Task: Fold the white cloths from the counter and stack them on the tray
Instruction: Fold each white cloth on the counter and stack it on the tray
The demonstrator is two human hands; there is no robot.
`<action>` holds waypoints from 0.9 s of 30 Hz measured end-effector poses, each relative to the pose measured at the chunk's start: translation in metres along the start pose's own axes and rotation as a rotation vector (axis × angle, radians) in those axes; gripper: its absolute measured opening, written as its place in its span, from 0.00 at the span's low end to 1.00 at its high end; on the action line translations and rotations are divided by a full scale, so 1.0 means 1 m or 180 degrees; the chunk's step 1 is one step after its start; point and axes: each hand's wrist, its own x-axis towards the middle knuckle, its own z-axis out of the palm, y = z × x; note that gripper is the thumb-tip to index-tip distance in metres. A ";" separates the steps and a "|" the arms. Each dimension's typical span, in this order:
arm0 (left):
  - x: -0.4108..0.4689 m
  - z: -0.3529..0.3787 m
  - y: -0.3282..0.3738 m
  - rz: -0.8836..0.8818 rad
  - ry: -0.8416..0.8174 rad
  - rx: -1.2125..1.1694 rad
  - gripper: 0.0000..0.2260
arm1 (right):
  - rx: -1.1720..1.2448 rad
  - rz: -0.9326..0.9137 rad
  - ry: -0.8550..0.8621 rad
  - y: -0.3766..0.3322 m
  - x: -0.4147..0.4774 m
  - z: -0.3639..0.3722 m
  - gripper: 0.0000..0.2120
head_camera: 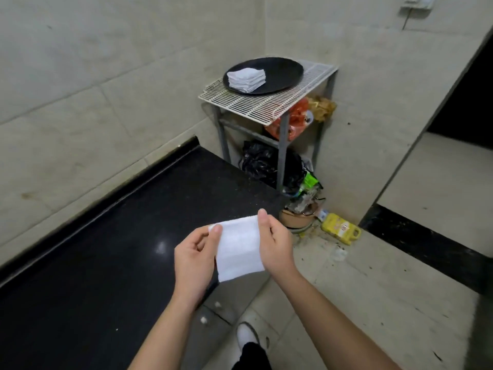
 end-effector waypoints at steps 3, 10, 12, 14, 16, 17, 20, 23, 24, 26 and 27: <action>0.043 0.035 0.004 -0.0043 -0.0170 -0.0140 0.06 | 0.0139 -0.0059 0.0352 -0.001 0.044 -0.016 0.30; 0.156 0.105 0.034 0.0115 -0.0434 -0.0323 0.06 | -0.0187 0.0065 0.0442 -0.036 0.161 -0.052 0.18; 0.185 0.119 0.050 0.0171 -0.0441 -0.0360 0.05 | -0.0328 -0.0096 0.0506 -0.050 0.191 -0.057 0.12; 0.213 0.132 0.061 0.0102 -0.0578 -0.0405 0.05 | -0.0469 -0.0163 0.0594 -0.059 0.222 -0.059 0.11; 0.236 0.141 0.068 -0.0146 -0.0808 -0.0526 0.08 | -0.0625 -0.0171 0.0717 -0.064 0.246 -0.060 0.11; 0.248 0.145 0.071 -0.0271 -0.0940 -0.0656 0.10 | -0.0702 -0.0207 0.0774 -0.067 0.260 -0.062 0.11; 0.283 0.161 0.075 -0.0350 -0.1181 -0.0877 0.16 | -0.0987 -0.0367 0.0795 -0.076 0.307 -0.068 0.10; 0.317 0.180 0.077 -0.0227 -0.1110 -0.0798 0.20 | -0.1094 -0.0444 0.0691 -0.083 0.355 -0.069 0.11; 0.331 0.189 0.078 -0.0206 -0.1029 -0.0819 0.20 | -0.1075 -0.0495 0.0660 -0.084 0.375 -0.069 0.12; 0.361 0.205 0.084 -0.0187 -0.0818 -0.0897 0.19 | -0.1028 -0.0553 0.0494 -0.089 0.419 -0.068 0.12; 0.376 0.214 0.088 -0.0146 -0.0688 -0.0912 0.19 | -0.0955 -0.0505 0.0313 -0.092 0.441 -0.067 0.11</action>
